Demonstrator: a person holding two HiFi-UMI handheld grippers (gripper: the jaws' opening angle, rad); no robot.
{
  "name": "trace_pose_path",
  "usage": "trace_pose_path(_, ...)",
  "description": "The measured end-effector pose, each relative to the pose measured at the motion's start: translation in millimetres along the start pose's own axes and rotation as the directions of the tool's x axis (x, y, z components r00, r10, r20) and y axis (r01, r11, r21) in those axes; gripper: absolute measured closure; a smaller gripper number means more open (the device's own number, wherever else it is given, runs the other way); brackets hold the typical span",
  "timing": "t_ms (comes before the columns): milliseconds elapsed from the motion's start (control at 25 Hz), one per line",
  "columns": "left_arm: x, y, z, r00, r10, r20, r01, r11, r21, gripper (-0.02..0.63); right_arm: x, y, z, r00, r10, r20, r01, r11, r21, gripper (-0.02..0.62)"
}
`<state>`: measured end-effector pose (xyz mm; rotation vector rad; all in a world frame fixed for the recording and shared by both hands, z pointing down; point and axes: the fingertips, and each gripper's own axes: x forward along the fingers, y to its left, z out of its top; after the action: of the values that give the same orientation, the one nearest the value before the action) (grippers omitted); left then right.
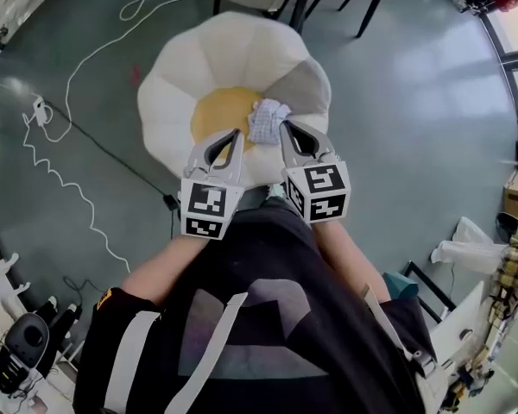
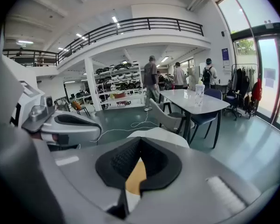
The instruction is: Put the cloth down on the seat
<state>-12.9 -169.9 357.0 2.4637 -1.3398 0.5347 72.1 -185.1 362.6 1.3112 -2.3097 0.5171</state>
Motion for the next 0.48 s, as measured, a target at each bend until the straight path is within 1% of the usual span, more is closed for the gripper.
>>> trace_pose_path(200,-26,6,21,0.998,-0.020,0.066,0.019,1.000,0.020,0.606,-24,25,18,0.998,-0.032,0.056,0.033,0.999,-0.027,0.595)
trace_pose_path(480,-70,4,50,0.986,-0.046,0.160,0.043,0.999,0.021,0.606,-60,50,42,0.989,-0.079,0.129,0.082,0.996,-0.017,0.595)
